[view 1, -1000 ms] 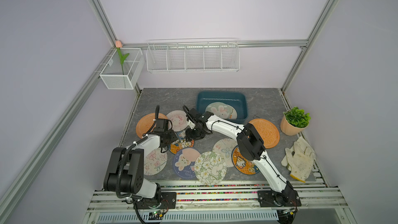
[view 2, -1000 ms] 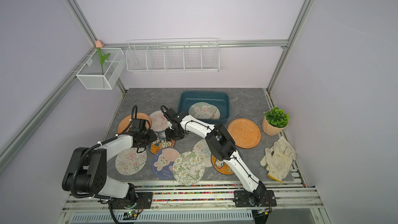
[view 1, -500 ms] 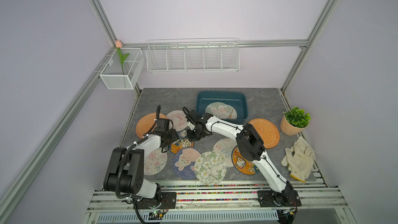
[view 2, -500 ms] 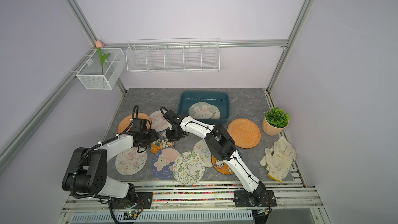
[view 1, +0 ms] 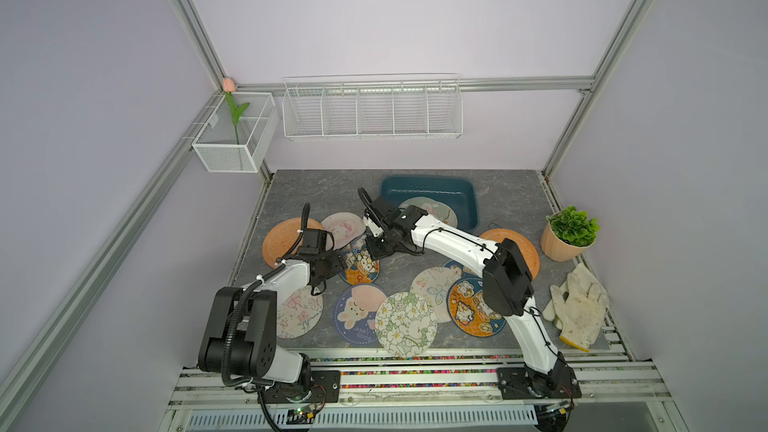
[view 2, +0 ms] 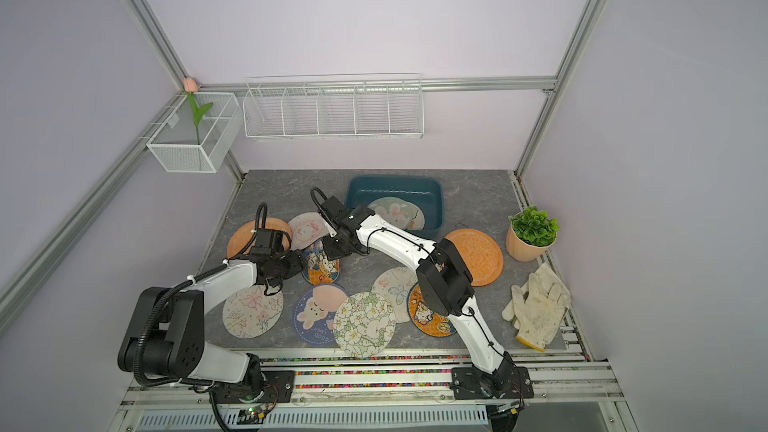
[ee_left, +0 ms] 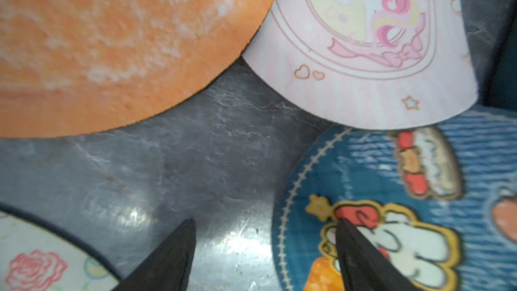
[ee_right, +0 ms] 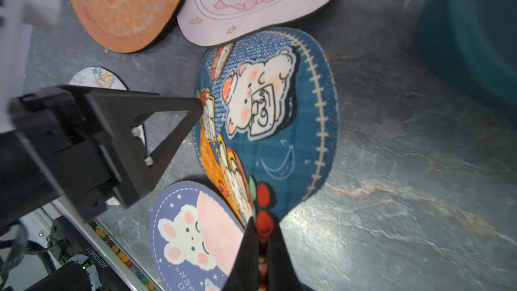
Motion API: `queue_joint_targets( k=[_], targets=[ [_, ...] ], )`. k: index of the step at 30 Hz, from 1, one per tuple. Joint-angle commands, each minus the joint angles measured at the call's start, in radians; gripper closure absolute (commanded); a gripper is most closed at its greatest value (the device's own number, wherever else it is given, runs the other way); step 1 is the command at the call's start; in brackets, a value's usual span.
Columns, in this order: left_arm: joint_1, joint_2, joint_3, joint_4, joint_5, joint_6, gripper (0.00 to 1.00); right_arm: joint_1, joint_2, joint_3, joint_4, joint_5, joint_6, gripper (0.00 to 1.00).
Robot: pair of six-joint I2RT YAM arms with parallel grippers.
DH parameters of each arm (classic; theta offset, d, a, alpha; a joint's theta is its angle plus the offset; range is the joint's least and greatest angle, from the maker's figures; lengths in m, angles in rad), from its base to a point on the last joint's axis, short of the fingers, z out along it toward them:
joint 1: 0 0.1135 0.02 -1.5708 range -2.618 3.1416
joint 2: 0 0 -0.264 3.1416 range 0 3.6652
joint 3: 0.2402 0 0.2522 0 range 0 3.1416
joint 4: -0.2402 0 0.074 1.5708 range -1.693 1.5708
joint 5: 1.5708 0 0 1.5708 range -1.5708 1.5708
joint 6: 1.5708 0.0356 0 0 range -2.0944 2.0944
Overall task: Put the coasters into the storage box
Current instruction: Pick up the coaster from the center of the board, then place the coaster in the storage box.
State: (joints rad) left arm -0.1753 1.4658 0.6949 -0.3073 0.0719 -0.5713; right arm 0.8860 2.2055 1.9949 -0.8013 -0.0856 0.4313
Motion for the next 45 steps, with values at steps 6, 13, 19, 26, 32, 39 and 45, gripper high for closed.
queue_joint_targets(
  k=[6, 13, 19, 26, 32, 39, 45],
  targets=[
    [-0.011, -0.035, 0.027, -0.1, 0.004, -0.008, 0.19, -0.078, -0.132, 0.019, -0.072, -0.058, -0.06, 0.93],
    [-0.029, -0.049, 0.042, -0.111, 0.008, -0.016, 0.15, -0.163, -0.152, 0.077, -0.076, -0.097, -0.07, 0.93],
    [-0.046, -0.055, 0.055, -0.113, 0.012, -0.028, 0.14, -0.239, -0.122, 0.141, -0.056, -0.128, -0.074, 0.93],
    [-0.061, -0.061, 0.06, -0.119, 0.022, -0.033, 0.12, -0.317, -0.064, 0.193, 0.016, -0.162, -0.056, 0.93],
    [-0.076, -0.057, 0.061, -0.118, 0.022, -0.039, 0.11, -0.391, 0.028, 0.242, 0.046, -0.188, -0.057, 0.93],
    [-0.092, -0.056, 0.074, -0.129, 0.016, -0.039, 0.1, -0.478, 0.085, 0.158, 0.052, -0.148, -0.076, 0.93],
    [-0.116, -0.061, 0.08, -0.145, 0.006, -0.035, 0.1, -0.512, 0.086, 0.084, 0.011, -0.045, -0.112, 0.88]
  ],
)
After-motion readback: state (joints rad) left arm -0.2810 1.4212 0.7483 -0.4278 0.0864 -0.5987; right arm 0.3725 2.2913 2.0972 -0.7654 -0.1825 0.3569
